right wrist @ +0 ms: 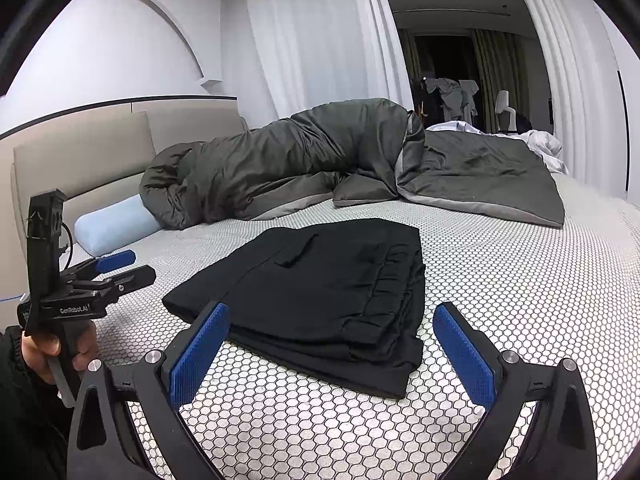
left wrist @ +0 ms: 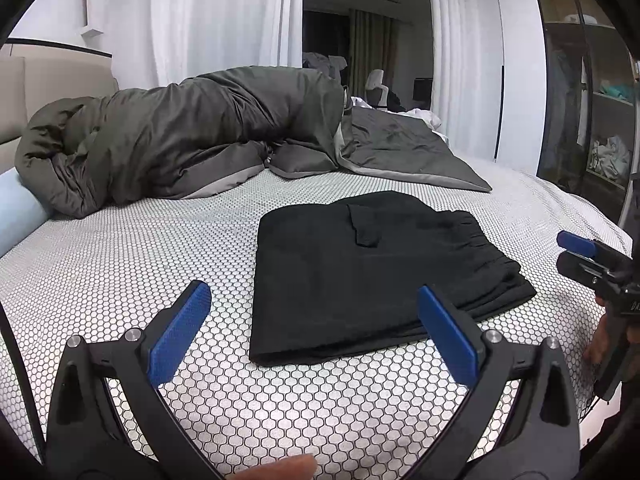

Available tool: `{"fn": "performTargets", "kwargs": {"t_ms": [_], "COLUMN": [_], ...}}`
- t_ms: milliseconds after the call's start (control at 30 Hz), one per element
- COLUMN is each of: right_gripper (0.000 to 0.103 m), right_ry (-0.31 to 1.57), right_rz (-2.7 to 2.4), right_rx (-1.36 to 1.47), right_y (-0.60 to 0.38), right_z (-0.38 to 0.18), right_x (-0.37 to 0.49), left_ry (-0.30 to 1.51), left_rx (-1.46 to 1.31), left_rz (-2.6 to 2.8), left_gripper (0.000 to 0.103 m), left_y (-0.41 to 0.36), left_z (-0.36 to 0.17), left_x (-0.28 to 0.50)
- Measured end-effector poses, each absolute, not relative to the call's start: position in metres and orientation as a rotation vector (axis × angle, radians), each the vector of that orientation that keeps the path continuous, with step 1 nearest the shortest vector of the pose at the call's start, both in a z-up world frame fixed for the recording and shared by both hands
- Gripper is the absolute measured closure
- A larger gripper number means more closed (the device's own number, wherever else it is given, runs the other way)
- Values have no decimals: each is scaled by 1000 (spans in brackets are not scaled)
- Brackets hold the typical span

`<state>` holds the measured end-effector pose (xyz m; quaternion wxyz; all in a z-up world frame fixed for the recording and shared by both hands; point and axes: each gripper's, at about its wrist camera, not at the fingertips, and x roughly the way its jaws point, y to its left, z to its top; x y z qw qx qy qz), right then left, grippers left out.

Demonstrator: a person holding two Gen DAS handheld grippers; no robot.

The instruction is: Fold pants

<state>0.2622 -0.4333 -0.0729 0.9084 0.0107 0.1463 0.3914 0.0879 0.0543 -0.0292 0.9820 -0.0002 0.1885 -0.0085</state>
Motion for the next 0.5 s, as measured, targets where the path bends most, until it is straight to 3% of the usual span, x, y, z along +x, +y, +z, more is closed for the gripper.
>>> {"fn": "performTargets", "kwargs": {"t_ms": [500], "right_gripper": [0], "right_ry": [308], "right_rz": [826], "right_rx": [25], "right_y": [-427], "right_z": [-73], "right_x": [259], "left_ry": [376], "left_rx": [-37], "left_rz": [-19], "left_gripper": [1], "left_y": [66], "left_z": [-27], "left_x": [88]}}
